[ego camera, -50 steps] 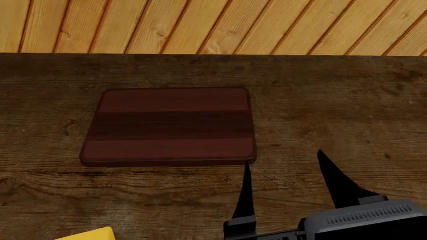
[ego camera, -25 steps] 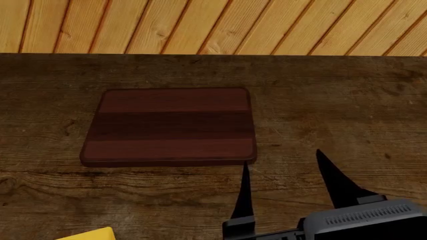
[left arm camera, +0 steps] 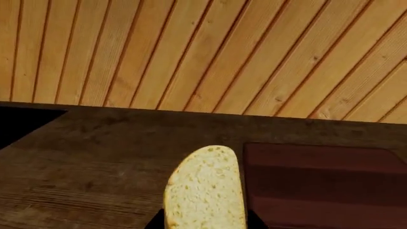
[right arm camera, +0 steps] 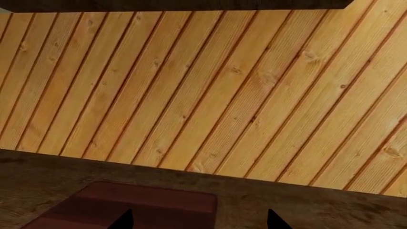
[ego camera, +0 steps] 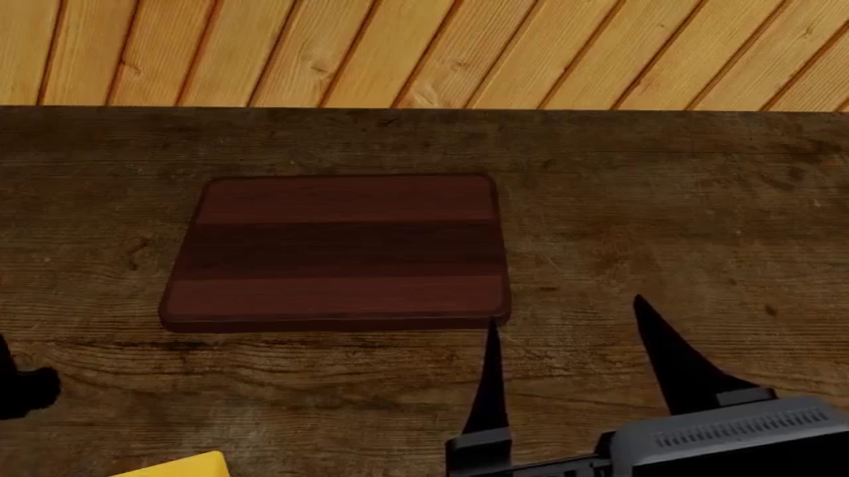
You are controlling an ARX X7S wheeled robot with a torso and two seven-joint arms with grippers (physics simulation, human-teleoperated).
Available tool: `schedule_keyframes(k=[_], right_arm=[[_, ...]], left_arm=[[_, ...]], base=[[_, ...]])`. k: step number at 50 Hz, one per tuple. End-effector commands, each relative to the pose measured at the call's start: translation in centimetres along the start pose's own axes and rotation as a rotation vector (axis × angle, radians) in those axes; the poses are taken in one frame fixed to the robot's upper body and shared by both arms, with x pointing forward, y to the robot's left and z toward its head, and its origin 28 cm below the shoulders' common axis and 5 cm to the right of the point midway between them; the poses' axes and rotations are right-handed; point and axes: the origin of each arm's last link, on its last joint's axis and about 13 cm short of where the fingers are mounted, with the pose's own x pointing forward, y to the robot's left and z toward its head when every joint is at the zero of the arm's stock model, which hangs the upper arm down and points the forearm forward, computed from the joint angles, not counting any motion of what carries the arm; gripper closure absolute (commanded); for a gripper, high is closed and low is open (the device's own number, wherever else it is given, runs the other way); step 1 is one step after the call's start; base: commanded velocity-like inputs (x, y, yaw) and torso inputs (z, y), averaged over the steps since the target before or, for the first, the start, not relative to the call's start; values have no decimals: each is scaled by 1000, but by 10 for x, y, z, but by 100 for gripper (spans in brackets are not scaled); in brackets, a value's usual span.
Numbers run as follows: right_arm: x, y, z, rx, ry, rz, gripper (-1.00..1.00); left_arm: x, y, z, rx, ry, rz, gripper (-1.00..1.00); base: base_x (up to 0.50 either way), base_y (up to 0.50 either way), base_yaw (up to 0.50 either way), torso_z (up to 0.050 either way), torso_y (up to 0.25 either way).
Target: Place the bread and cheese on the cutting board.
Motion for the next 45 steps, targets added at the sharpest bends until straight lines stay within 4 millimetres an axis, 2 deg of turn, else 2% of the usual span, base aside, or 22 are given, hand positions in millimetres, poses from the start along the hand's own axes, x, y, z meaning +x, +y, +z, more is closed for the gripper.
schedule_keyframes(k=[1, 5, 12, 25, 35, 45], right_arm=[[-1, -1, 1, 7, -5, -2, -100], [0, -2, 1, 8, -5, -5, -100], [0, -3, 1, 11, -5, -9, -100], [0, -6, -1, 18, -5, -17, -100], [1, -7, -3, 18, -1, -19, -100], [0, -8, -2, 21, -5, -24, -100]], left_arm=[[35, -15, 27, -27, -14, -89, 100], [51, -22, 32, -27, 1, -110, 100], [81, -40, 52, -64, 39, -210, 100], [135, -70, 53, -55, 110, -238, 100], [164, -86, 45, -36, 162, -230, 100], [177, -94, 24, -23, 219, -218, 100]], base=[[0, 0, 0, 0, 0], [0, 0, 0, 0, 0], [0, 0, 0, 0, 0], [0, 0, 0, 0, 0], [0, 0, 0, 0, 0], [0, 0, 0, 0, 0]])
